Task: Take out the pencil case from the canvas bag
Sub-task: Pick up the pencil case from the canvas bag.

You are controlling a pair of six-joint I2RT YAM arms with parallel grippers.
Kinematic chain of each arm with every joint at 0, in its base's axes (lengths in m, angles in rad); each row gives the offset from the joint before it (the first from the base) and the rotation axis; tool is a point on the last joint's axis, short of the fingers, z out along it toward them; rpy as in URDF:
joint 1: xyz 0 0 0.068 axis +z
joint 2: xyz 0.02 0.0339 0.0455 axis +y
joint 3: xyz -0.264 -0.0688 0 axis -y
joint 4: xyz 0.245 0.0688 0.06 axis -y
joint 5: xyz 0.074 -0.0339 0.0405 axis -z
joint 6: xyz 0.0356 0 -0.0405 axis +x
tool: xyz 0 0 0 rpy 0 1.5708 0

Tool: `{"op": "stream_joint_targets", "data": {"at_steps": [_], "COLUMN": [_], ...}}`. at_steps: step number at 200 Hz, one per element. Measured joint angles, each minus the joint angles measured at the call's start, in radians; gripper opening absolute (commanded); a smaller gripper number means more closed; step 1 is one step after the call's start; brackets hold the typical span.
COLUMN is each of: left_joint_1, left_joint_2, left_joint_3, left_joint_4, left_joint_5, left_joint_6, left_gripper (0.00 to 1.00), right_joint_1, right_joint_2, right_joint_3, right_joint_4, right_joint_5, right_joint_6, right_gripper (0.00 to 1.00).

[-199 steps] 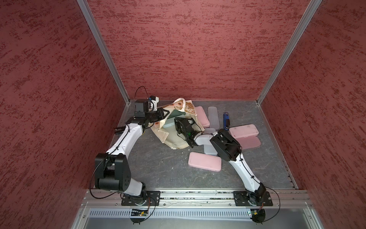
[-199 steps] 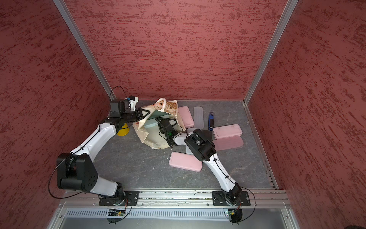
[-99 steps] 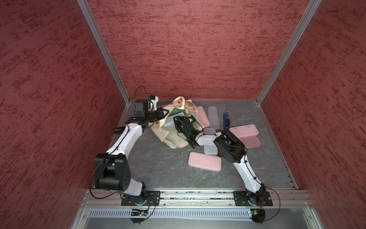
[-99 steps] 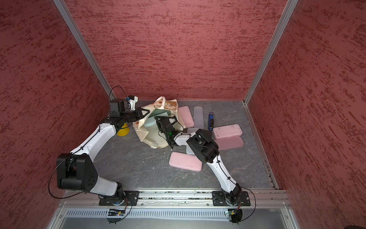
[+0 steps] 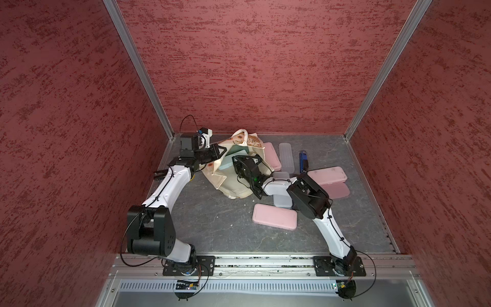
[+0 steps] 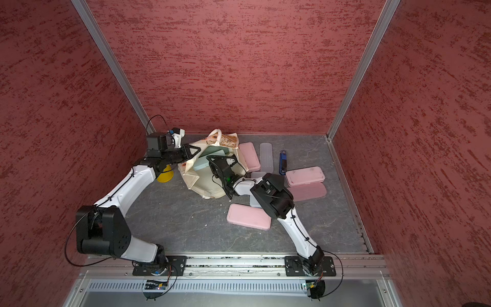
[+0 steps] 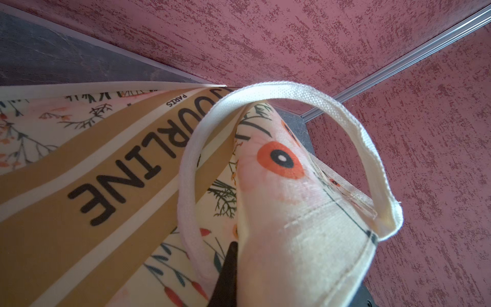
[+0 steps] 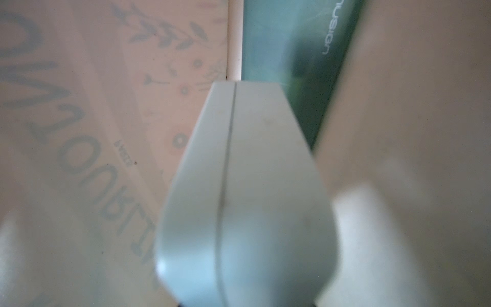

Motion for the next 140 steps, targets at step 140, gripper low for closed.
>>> {"op": "stream_joint_targets", "data": {"at_steps": [140], "left_joint_1": [0.015], "left_joint_2": [-0.002], "left_joint_3": [0.0], "left_joint_4": [-0.008], "left_joint_5": [-0.034], "left_joint_6": [0.038], "left_gripper": [0.0], "right_joint_1": [0.028], "right_joint_2": [-0.318], "right_joint_3": [-0.251], "right_joint_4": [-0.032], "right_joint_5": [-0.01], "right_joint_6": [-0.174], "right_gripper": [0.2]}}
